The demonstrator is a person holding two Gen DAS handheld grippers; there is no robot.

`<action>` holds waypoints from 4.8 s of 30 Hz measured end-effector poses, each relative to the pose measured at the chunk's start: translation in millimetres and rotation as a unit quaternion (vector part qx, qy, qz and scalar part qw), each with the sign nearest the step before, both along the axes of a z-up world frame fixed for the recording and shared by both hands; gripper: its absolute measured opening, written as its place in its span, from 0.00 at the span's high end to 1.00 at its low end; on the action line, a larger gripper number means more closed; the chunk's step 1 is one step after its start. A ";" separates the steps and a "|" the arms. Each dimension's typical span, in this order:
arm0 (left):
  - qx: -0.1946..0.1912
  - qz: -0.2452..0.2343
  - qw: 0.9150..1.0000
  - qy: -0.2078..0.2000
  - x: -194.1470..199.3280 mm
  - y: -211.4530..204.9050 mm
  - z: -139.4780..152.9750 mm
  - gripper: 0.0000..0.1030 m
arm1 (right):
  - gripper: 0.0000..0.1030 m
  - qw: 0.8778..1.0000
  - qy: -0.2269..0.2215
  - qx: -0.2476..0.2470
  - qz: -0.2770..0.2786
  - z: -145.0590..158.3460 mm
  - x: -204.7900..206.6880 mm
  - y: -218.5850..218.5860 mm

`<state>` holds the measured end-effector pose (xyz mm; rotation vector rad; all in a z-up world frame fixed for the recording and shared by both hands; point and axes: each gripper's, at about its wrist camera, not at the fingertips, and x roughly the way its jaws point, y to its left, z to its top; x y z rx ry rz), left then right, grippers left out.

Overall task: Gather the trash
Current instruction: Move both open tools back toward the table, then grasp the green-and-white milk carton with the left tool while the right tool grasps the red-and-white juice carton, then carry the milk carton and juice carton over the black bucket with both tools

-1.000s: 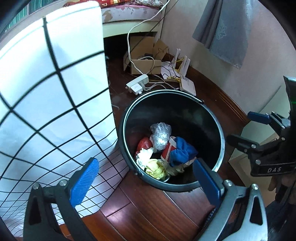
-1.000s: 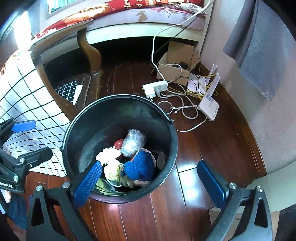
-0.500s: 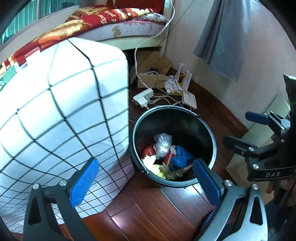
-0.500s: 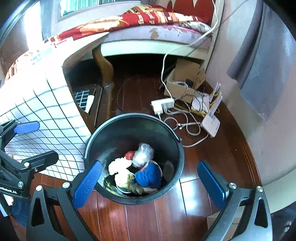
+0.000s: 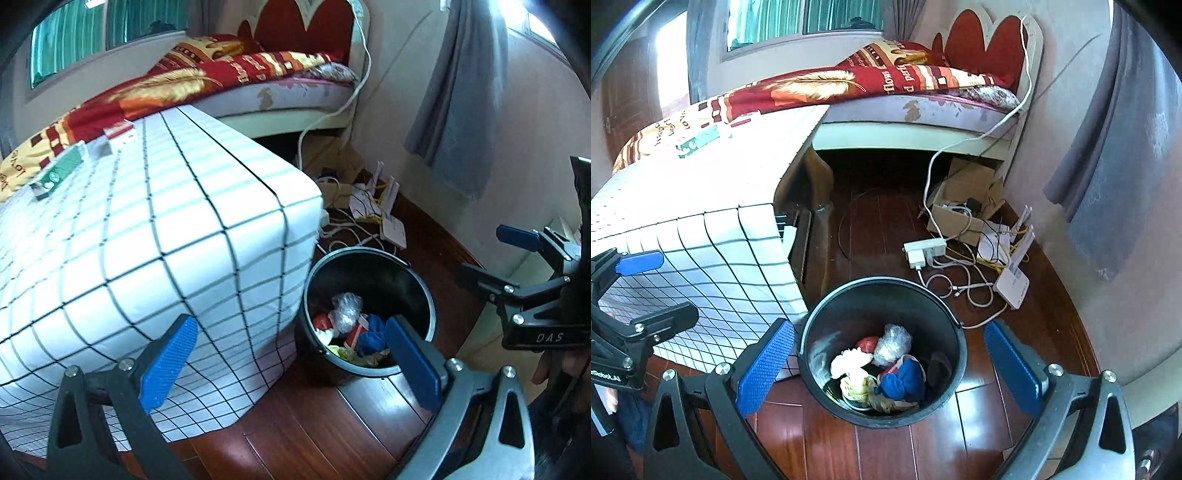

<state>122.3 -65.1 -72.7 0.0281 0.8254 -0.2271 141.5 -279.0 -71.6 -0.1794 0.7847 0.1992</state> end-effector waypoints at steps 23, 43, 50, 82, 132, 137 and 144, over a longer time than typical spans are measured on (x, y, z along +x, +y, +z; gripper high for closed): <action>0.008 0.137 0.988 -0.069 10.2 145.3 48.9 0.01 | 0.00 0.986 -0.036 0.065 0.147 72.0 34.7 151.5; 0.041 0.191 0.977 -0.083 133.9 290.7 45.5 0.15 | 0.03 0.979 -0.010 0.025 0.203 66.9 194.4 292.3; 0.062 0.171 0.981 -0.062 181.6 305.7 28.6 0.16 | 0.08 0.977 0.011 0.011 0.214 48.6 249.3 334.6; 0.032 0.191 0.980 -0.035 204.9 308.8 32.0 0.48 | 0.48 0.979 0.046 0.026 0.196 31.5 301.3 350.7; 0.025 0.082 0.989 -0.119 39.7 143.3 95.4 0.48 | 0.48 0.986 -0.078 0.035 0.140 116.6 65.3 158.0; 0.017 0.056 0.992 -0.110 35.0 116.9 88.7 0.47 | 0.48 0.990 -0.075 0.038 0.117 112.0 50.7 128.7; 0.005 0.018 0.995 -0.098 28.7 76.9 81.4 0.48 | 0.48 0.994 -0.064 0.028 0.078 95.3 30.6 84.0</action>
